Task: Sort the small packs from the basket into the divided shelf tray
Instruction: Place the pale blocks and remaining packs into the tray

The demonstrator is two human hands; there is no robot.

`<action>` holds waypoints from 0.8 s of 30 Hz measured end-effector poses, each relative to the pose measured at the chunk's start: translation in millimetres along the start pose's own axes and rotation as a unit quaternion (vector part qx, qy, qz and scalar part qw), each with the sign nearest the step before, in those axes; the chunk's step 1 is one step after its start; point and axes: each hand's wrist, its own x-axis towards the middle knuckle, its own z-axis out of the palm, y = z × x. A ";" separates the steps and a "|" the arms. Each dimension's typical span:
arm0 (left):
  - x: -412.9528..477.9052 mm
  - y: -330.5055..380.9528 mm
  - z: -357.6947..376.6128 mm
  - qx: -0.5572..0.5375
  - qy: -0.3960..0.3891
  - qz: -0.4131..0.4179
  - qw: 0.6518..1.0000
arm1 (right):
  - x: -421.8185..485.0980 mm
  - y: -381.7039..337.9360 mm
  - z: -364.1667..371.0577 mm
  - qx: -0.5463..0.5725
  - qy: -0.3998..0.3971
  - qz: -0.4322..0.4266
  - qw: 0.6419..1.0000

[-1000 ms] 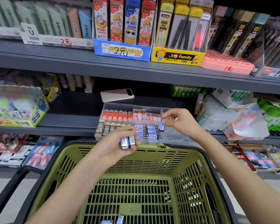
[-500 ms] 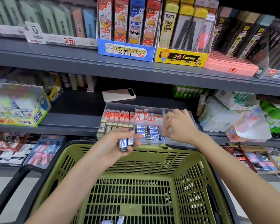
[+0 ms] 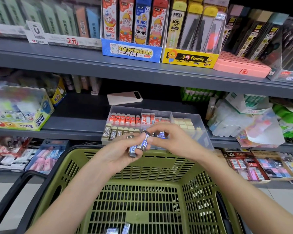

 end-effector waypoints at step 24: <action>-12.6 18.4 -26.7 0.025 0.100 0.058 0.993 | 37.8 42.4 15.9 -0.130 -0.024 0.095 0.987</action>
